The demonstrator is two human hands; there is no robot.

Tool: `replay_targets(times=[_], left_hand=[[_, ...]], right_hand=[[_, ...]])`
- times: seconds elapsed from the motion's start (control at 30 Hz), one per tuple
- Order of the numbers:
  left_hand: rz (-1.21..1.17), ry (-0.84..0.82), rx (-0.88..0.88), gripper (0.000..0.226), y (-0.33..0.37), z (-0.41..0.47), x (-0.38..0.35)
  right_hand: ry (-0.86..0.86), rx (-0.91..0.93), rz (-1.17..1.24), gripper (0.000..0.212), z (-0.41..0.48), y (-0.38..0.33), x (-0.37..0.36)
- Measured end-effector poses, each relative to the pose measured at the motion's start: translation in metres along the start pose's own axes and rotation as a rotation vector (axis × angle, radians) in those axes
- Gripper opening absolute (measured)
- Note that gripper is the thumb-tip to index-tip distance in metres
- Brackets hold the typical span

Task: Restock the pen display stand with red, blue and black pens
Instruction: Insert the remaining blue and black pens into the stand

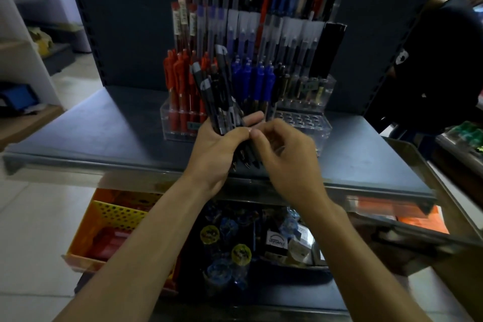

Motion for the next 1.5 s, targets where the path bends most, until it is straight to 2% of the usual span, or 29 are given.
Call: replay_targets(times=[0.13,0.3,0.4,0.47,0.53,0.7,0.8,0.97,1.27,1.4,1.5], left_hand=[[-0.026,-0.021,-0.003,0.023,0.001,-0.002,-0.001],[-0.040,-0.079,0.008,0.020,0.000,0.002,-0.006],[-0.095,-0.048,0.020,0.020,-0.001,0.004,-0.002],[-0.153,-0.056,0.018,0.011,-0.001,0.004,-0.003],[-0.134,-0.060,-0.005,0.004,0.001,0.004,-0.003],[-0.062,0.024,-0.088,0.009,0.005,0.003,0.008],[-0.133,0.024,-0.064,0.009,0.003,0.005,0.009],[-0.117,-0.039,-0.039,0.007,0.000,0.010,0.003],[-0.117,-0.048,-0.075,0.008,-0.001,0.018,-0.002],[-0.150,-0.043,-0.067,0.008,-0.001,0.020,-0.001],[-0.148,-0.038,-0.063,0.008,-0.002,0.020,0.000]], right_hand=[[-0.020,0.027,0.014,0.012,-0.013,0.008,-0.009],[0.050,-0.082,0.195,0.006,-0.018,0.013,-0.006],[0.089,-0.203,0.289,0.006,-0.018,0.023,0.001],[0.122,-0.241,0.342,0.008,-0.019,0.028,0.004],[0.149,-0.256,0.388,0.013,-0.019,0.029,0.006],[0.236,-0.241,0.436,0.012,-0.016,0.026,0.017],[0.293,-0.206,0.364,0.014,-0.003,0.023,0.031],[0.372,-0.105,0.242,0.009,0.029,0.016,0.058],[0.268,0.020,-0.078,0.017,0.044,0.018,0.036],[0.385,0.053,-0.020,0.012,0.046,0.011,0.053],[0.359,0.029,-0.038,0.009,0.047,0.014,0.051]])
Point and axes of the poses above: each hand's wrist, its own z-axis towards the middle knuckle, its own x-axis out of the back of the hand, y = z × x, the point moved 10 cm from there along z, towards the middle knuckle
